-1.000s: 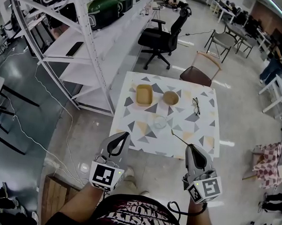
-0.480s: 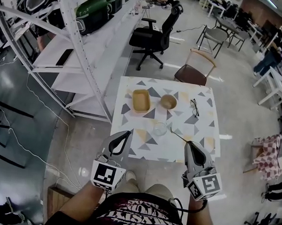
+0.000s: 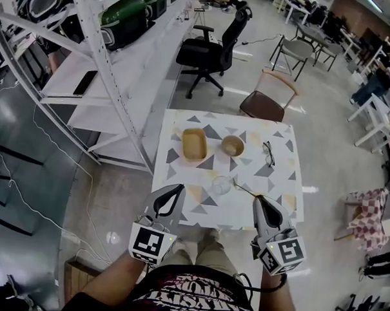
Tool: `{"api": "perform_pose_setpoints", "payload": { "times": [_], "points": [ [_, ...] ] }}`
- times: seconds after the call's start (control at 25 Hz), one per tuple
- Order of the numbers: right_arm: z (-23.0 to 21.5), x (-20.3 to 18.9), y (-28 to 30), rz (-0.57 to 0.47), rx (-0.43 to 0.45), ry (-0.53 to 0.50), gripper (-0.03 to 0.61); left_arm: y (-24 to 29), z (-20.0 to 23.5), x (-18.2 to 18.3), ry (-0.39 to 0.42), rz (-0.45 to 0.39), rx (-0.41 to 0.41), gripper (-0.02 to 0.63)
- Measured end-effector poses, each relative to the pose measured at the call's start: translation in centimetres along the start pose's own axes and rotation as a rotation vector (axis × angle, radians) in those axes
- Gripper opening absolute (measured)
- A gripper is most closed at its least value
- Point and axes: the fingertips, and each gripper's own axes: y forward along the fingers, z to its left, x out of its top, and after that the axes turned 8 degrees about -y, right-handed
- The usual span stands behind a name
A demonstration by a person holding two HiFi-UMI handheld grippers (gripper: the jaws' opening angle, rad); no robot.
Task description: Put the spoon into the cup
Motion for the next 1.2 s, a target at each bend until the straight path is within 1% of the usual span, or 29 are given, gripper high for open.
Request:
{"api": "perform_pose_setpoints", "payload": {
  "times": [0.12,0.24,0.36,0.6,0.88,1.2],
  "points": [
    [-0.2,-0.5,1.0,0.011,0.025,0.011,0.034,0.6,0.9,-0.2,-0.013,0.003,0.025,0.000],
    [-0.7,-0.7,2.1,0.019,0.051,0.017,0.034,1.5,1.3,0.4,-0.025,-0.006,0.040,0.000],
    [-1.6,-1.3,2.9,0.027,0.072,0.024,0.034,2.7,1.2,0.7,-0.013,-0.011,0.047,0.000],
    [-3.2,-3.7,5.0,0.081,0.105,0.055,0.034,4.9,1.8,-0.1,-0.027,0.019,0.077,0.000],
    [-4.2,-7.7,7.8,0.150,0.147,0.088,0.034,7.4,2.5,-0.8,-0.035,0.039,0.093,0.000],
    [-4.6,-13.6,10.3,0.257,0.192,0.138,0.034,8.8,2.7,-1.8,-0.040,0.072,0.107,0.000]
  ]
}}
